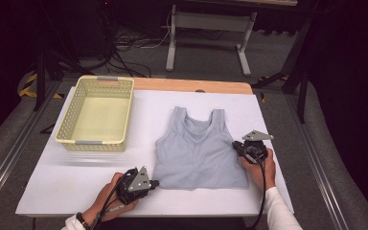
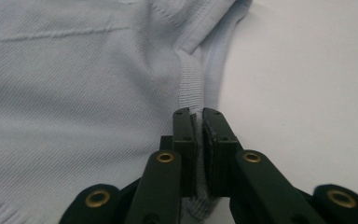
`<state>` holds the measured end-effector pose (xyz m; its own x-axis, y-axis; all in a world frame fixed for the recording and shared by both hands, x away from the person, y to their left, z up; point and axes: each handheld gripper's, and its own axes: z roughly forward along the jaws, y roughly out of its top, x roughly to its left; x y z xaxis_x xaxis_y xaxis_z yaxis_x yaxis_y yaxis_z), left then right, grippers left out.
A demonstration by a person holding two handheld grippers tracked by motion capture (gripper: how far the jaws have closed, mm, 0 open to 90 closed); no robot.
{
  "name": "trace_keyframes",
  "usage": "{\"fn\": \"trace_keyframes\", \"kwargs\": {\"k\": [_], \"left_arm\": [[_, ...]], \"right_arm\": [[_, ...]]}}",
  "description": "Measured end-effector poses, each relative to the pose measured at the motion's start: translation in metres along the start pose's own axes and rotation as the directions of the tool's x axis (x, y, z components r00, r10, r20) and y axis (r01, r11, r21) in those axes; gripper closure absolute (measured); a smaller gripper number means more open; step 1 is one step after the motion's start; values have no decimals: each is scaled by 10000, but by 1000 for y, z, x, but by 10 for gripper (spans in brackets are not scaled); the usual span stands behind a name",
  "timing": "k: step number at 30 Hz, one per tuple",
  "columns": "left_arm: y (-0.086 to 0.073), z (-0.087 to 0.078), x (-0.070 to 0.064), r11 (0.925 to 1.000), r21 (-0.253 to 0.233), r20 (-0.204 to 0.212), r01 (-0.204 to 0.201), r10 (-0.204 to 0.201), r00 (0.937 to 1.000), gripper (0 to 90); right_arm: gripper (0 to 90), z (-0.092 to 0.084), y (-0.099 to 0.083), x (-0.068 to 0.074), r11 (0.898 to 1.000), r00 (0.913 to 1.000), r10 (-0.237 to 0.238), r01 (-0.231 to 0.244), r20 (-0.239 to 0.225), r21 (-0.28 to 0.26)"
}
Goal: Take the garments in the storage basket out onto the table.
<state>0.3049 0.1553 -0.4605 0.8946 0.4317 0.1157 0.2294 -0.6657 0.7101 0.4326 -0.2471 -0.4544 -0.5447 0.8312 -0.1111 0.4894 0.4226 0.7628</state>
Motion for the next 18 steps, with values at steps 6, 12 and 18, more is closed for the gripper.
{"fn": "trace_keyframes", "kwargs": {"k": [6, 12, 18], "left_arm": [[1, 2, -1, 9999, -118, -25, 76, -76, 10000, 889], [1, 2, -2, 9999, -131, -79, 99, -100, 9999, 889], [1, 3, -2, 9998, -177, -78, 129, -131, 9999, 889]], "right_arm": [[846, 0, 14, -5, 9998, 9997, 167, -164, 203, -115], [736, -8, 24, -1, 9992, 9985, -4, 26, 540, -400], [612, 4, 51, -13, 9945, 9980, 160, -96, 605, -1040]]}}
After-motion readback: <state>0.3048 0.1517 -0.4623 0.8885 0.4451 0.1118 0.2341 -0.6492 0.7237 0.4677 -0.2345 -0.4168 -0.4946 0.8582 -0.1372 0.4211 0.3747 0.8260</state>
